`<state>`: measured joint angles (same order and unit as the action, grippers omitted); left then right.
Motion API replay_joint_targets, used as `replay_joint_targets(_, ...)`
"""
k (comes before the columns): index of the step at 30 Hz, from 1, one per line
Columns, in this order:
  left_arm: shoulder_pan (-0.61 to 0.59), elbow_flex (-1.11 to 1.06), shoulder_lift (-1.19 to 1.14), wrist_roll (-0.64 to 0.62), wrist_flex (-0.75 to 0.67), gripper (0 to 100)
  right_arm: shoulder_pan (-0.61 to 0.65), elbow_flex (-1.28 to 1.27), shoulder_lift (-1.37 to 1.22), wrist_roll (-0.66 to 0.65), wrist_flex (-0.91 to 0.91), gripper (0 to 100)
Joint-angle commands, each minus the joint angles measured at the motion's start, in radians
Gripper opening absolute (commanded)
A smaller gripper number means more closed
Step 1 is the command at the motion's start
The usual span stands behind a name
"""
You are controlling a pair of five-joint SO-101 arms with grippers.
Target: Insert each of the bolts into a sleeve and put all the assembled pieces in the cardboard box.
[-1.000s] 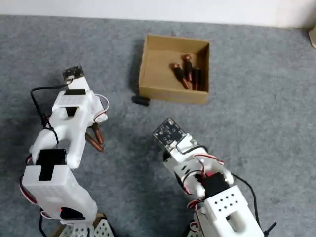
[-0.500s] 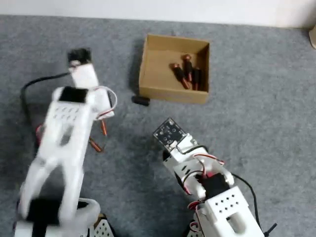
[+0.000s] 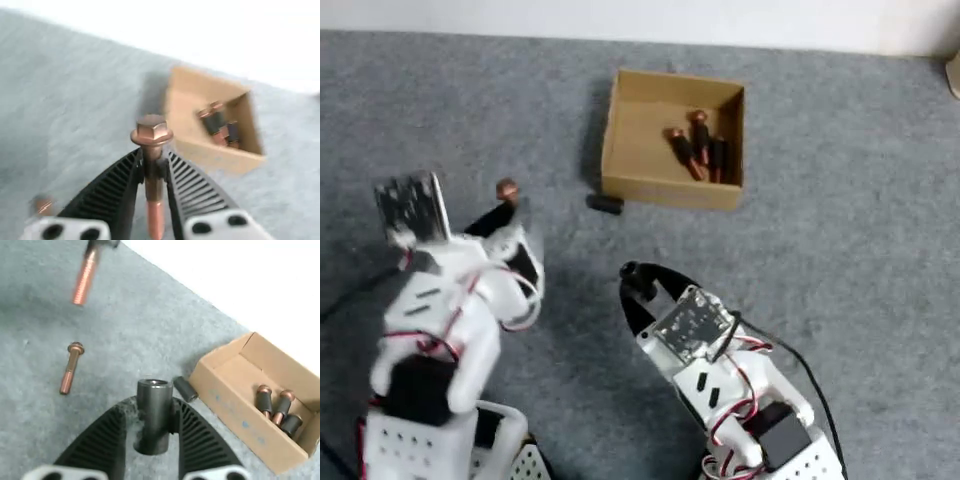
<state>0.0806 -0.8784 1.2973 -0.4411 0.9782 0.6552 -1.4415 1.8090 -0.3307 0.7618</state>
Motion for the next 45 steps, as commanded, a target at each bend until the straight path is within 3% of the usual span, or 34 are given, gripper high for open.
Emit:
replay_joint_targets(1, 0.108, -0.229, 0.197, 0.0, -0.318, 1, 0.051, -0.001, 0.008, 0.008, -0.051, 0.5)
replay_joint_targets(4, 0.139, -0.361, 0.297, -0.012, -0.48, 1, 0.087, -0.004, 0.007, 0.008, -0.077, 0.5)
replay_joint_targets(6, 0.147, -0.39, 0.367, -0.066, -0.509, 1, 0.097, -0.004, 0.007, 0.008, -0.077, 0.5)
replay_joint_targets(13, 0.157, -0.458, 0.544, -0.091, -0.512, 1, 0.096, -0.093, 0.007, 0.008, -0.165, 0.5)
replay_joint_targets(21, 0.331, -0.536, 0.53, -0.092, -0.511, 1, 0.09, -0.11, 0.007, 0.006, -0.185, 0.5)
replay_joint_targets(30, 0.341, -0.539, 0.53, -0.091, -0.509, 1, 0.001, -0.11, 0.007, -0.031, -0.231, 0.5)
replay_joint_targets(40, 0.344, -0.638, 0.53, -0.092, -0.516, 1, 0.005, -0.11, 0.007, -0.029, -0.231, 0.5)
replay_joint_targets(45, 0.418, -0.662, 0.53, -0.144, -0.512, 1, 0.001, -0.11, 0.007, -0.029, -0.229, 0.5)
